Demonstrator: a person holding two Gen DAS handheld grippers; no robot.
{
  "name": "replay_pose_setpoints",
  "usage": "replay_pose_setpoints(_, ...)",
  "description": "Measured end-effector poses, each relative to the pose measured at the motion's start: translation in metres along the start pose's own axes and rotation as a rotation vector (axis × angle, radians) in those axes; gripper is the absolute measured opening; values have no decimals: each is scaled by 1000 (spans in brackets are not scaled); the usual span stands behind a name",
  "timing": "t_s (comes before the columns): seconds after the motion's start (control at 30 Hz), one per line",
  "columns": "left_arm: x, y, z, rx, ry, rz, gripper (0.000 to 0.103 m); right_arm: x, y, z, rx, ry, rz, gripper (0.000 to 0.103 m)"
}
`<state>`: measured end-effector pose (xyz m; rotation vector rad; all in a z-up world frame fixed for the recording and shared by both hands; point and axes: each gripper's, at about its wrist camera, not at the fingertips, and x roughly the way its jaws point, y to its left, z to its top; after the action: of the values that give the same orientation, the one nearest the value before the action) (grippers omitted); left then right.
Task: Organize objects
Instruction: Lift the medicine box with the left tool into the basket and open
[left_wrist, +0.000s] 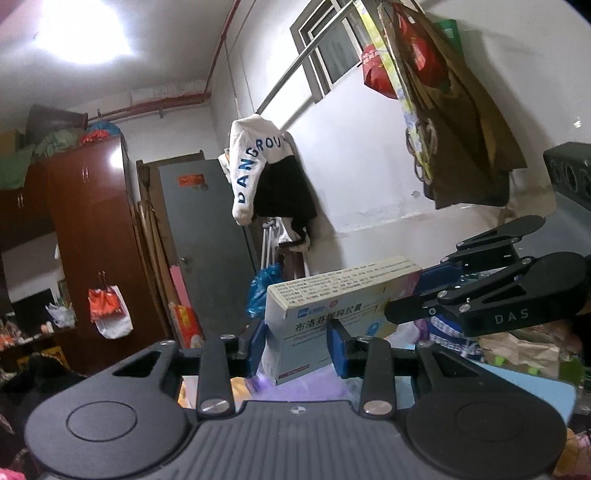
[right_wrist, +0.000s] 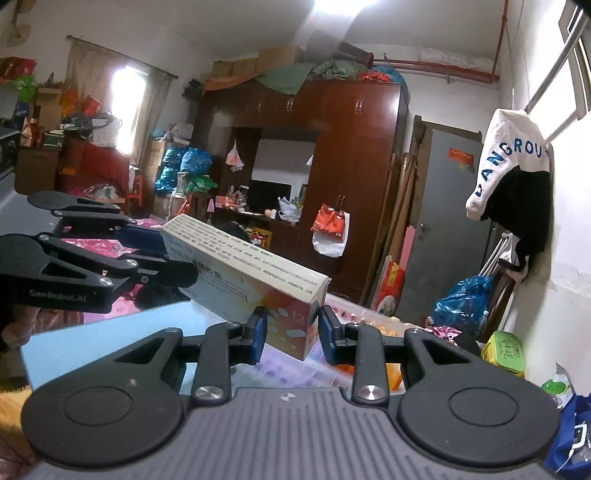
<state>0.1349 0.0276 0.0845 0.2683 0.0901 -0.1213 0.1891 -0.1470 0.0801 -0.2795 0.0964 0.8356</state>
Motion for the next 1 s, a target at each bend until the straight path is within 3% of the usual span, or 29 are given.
replay_pose_setpoints(0.33, 40, 20, 34, 27, 46, 20, 41, 33, -15, 23, 14, 67, -20, 34)
replay_pose_setpoints(0.57, 66, 34, 21, 18, 140, 23, 41, 55, -10, 10, 62, 168, 4, 34)
replay_pose_setpoints(0.83, 105, 56, -2, -59, 280, -1, 42, 88, -15, 0, 92, 273, -1, 34)
replay_pose_setpoints(1.0, 120, 69, -12, -125, 315, 13, 42, 92, -22, -3, 150, 269, 22, 34)
